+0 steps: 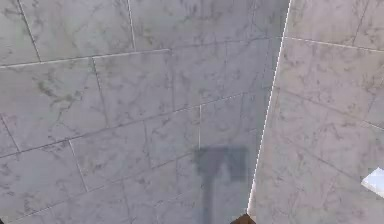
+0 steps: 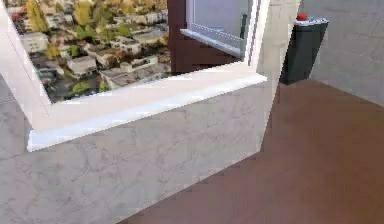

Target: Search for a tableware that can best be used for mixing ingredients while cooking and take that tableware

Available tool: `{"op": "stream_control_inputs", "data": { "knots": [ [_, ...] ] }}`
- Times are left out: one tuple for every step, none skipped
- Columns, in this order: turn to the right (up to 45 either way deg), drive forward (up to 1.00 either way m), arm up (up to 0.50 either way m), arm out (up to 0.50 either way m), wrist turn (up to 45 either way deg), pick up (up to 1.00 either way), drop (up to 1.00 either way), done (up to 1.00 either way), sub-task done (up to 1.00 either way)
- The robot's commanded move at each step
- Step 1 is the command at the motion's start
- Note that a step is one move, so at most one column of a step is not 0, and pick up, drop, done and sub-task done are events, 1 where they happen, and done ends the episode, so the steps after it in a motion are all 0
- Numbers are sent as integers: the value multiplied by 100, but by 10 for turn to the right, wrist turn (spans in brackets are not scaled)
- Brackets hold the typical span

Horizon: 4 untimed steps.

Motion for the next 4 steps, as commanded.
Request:
{"op": "stream_control_inputs", "data": {
  "knots": [
    [450,0,0,0,0,0,0,0,0],
    [450,0,0,0,0,0,0,0,0],
    [450,0,0,0,0,0,0,0,0],
    [420,0,0,0,0,0,0,0,0]
  ]
}}
